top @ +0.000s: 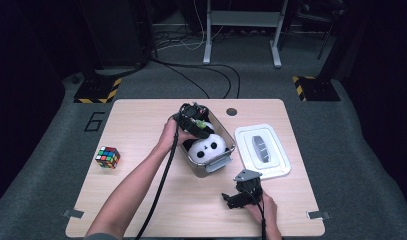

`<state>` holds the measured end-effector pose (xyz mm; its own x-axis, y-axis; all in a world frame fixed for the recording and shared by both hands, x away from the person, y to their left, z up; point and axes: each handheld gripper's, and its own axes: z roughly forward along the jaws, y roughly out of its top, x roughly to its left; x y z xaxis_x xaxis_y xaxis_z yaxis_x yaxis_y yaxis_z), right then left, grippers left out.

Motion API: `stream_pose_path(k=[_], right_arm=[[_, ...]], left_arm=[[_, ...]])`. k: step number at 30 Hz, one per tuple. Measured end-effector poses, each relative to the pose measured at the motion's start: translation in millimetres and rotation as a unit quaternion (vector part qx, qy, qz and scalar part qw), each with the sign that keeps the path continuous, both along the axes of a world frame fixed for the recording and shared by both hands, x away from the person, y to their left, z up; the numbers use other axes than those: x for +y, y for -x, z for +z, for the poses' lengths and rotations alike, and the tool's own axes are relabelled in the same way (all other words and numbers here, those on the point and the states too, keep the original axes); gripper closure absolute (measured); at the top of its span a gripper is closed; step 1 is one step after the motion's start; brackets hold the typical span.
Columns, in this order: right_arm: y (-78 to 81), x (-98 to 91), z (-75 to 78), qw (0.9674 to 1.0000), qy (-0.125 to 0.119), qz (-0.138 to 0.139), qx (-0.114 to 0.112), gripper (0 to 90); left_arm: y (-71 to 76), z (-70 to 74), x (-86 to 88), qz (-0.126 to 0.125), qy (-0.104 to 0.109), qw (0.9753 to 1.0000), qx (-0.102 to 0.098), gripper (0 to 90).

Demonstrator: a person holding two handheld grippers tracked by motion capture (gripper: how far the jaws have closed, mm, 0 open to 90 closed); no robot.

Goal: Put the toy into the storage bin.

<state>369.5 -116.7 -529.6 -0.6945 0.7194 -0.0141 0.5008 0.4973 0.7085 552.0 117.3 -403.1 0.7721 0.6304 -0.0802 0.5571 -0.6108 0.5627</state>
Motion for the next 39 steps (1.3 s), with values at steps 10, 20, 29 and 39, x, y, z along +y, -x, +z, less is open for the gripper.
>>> stream_pose_path(k=[10,20,29,39], right_arm=[[0.1,0.0,0.0,1.0000,-0.001,0.000,0.001,0.2],[0.1,0.1,0.0,1.0000,0.000,0.000,0.000,0.1],[0.2,0.2,0.1,1.0000,-0.001,0.000,0.002,0.2],[0.2,0.3,0.2,1.0000,-0.001,-0.001,0.003,0.2]], left_arm=[[13.2,16.2,20.3,0.011,0.051,0.9982,-0.031,15.1],[40.3,38.6,55.8,0.019,0.066,0.9955,-0.065,7.6],[57.1,49.3,104.3,0.051,0.073,0.9922,-0.087,0.0],[76.2,37.4,163.5,0.105,0.084,0.9862,-0.097,0.0]])
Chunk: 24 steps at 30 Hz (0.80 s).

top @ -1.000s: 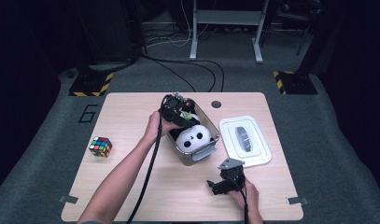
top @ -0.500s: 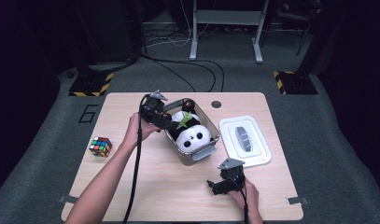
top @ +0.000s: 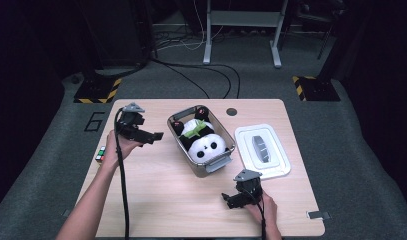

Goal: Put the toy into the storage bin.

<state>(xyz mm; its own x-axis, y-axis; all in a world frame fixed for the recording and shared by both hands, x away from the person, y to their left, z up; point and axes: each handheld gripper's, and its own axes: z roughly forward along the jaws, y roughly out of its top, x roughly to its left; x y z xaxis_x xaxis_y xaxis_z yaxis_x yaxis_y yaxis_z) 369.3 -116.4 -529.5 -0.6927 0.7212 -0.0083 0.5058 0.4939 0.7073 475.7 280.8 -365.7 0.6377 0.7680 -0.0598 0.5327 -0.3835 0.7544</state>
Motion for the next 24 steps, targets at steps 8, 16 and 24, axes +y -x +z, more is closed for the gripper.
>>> stream_pose_path(k=[8,16,24], right_arm=[[-0.1,0.0,0.0,1.0000,0.000,-0.001,0.000,0.1],[-0.7,-0.1,0.0,1.0000,-0.001,-0.001,-0.001,0.4],[-0.7,0.0,0.0,1.0000,-0.001,-0.001,-0.001,0.3]], left_arm=[[18.1,-18.0,53.7,0.066,0.004,0.9978,-0.005,0.0],[28.4,-52.5,101.6,0.142,-0.012,0.9897,0.002,0.0],[29.8,-93.2,128.8,0.195,-0.012,0.9803,0.027,0.0]])
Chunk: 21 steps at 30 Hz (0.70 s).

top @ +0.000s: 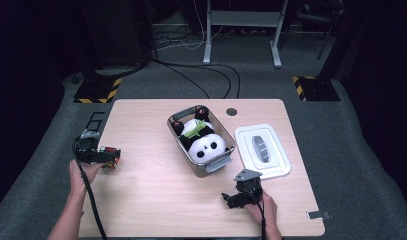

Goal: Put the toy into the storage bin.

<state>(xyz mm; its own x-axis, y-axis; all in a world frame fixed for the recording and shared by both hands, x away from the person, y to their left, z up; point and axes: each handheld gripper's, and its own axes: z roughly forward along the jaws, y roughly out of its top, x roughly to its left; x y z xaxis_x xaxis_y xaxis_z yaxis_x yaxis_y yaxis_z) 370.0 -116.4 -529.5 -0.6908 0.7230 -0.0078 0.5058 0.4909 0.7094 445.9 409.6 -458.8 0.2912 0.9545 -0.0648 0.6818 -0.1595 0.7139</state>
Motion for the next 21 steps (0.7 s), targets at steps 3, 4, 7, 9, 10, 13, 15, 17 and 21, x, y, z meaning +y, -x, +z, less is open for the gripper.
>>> stream_pose_path(k=[3,4,7,9,10,13,15,17,21], right_arm=[[0.0,0.0,0.0,1.0000,0.000,0.000,0.000,0.3],[0.0,0.0,0.0,1.0000,0.000,0.000,0.000,0.3],[0.2,0.1,0.1,1.0000,0.000,-0.001,0.001,0.4],[0.2,0.2,0.1,1.0000,0.000,-0.002,0.001,0.4],[0.2,0.2,0.1,1.0000,0.000,-0.001,0.001,0.3],[0.3,0.2,0.1,1.0000,0.000,-0.002,0.001,0.4],[0.2,0.2,0.1,1.0000,0.000,-0.002,0.001,0.4],[0.2,0.2,0.1,1.0000,0.000,-0.002,0.001,0.4],[0.2,0.2,0.1,1.0000,0.000,-0.002,0.001,0.4]], left_arm=[[-2.0,-12.7,7.1,0.011,-0.002,0.9998,0.014,0.0],[-2.9,-15.3,8.2,0.013,0.001,0.9998,0.014,0.0],[-5.8,-24.4,11.8,0.017,0.008,0.9994,0.030,0.0],[-6.4,-30.8,12.1,0.020,0.008,0.9991,0.036,0.0],[-6.2,-33.4,11.9,0.020,0.004,0.9989,0.042,0.0],[-4.7,-38.5,11.4,0.019,-0.001,0.9992,0.035,6.2],[-4.6,-39.7,11.3,0.021,0.002,0.9992,0.034,9.8],[-4.8,-39.8,11.8,0.023,0.001,0.9994,0.027,14.2],[-6.5,-39.9,11.5,0.022,0.000,0.9993,0.030,24.0]])
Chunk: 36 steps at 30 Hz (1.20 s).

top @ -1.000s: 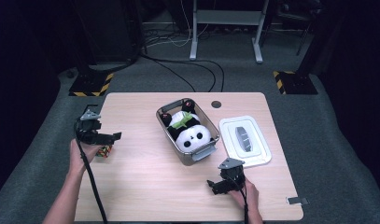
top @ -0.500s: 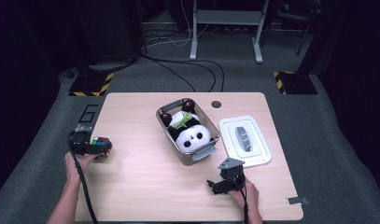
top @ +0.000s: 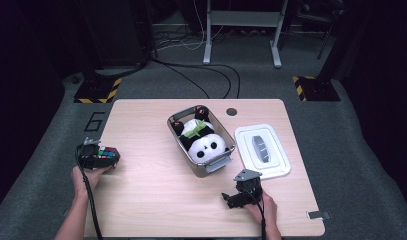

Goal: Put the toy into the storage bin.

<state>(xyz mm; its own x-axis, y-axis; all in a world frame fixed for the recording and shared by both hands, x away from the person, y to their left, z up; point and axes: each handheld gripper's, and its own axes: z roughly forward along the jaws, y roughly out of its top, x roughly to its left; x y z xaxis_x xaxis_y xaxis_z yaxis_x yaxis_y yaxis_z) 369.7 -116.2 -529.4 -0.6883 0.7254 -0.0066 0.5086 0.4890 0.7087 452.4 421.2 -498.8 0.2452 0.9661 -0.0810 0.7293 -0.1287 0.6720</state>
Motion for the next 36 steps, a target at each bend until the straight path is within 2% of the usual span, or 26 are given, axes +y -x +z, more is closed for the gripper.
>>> stream_pose_path(k=[3,5,7,9,11,13,17,18,22,24,25,31,36], right_arm=[[0.0,0.0,0.0,1.0000,0.000,0.000,0.000,0.4],[0.0,0.0,0.0,1.0000,0.000,0.000,0.000,0.4],[0.0,0.0,0.0,1.0000,0.000,0.000,0.000,0.4],[0.0,0.0,0.0,1.0000,0.000,0.000,0.000,0.4],[0.0,-0.1,0.0,1.0000,0.000,0.001,0.000,0.4],[0.0,0.0,0.0,1.0000,0.000,0.000,0.000,0.4],[0.0,0.0,0.0,1.0000,0.000,0.000,0.000,0.4],[0.0,0.0,0.0,1.0000,0.000,0.000,0.000,0.4],[0.0,0.0,0.0,1.0000,0.000,0.000,0.000,0.4],[0.0,-0.1,-0.1,1.0000,0.000,0.001,-0.001,0.4],[0.1,-0.1,0.0,1.0000,0.000,0.000,0.000,0.4],[0.1,-0.2,0.0,1.0000,0.000,0.000,0.000,0.5],[0.2,-0.1,0.0,1.0000,0.000,-0.001,0.001,0.5]], left_arm=[[-0.7,-2.1,0.6,0.009,0.000,1.0000,0.004,31.6],[0.6,-0.8,-0.2,0.008,-0.008,0.9999,-0.003,32.9],[0.6,0.3,-1.6,0.003,-0.013,0.9999,0.001,33.7],[0.6,1.5,-4.5,0.005,-0.027,0.9996,0.004,33.9],[1.4,3.5,-6.2,0.001,-0.023,0.9997,0.001,34.0],[1.7,6.6,-8.7,-0.008,-0.029,0.9996,0.000,34.1],[1.5,15.5,-15.2,-0.022,-0.021,0.9995,-0.006,34.0],[1.9,17.9,-17.0,-0.023,-0.016,0.9995,-0.014,34.1],[2.1,29.7,-22.4,-0.041,-0.014,0.9988,-0.022,34.1],[1.9,36.2,-24.7,-0.047,-0.006,0.9985,-0.027,34.1],[1.5,39.1,-26.1,-0.051,-0.005,0.9982,-0.032,34.1],[-2.1,55.6,-37.8,-0.078,0.007,0.9962,-0.038,34.1],[-6.6,68.9,-49.8,-0.098,0.005,0.9943,-0.042,34.1]])
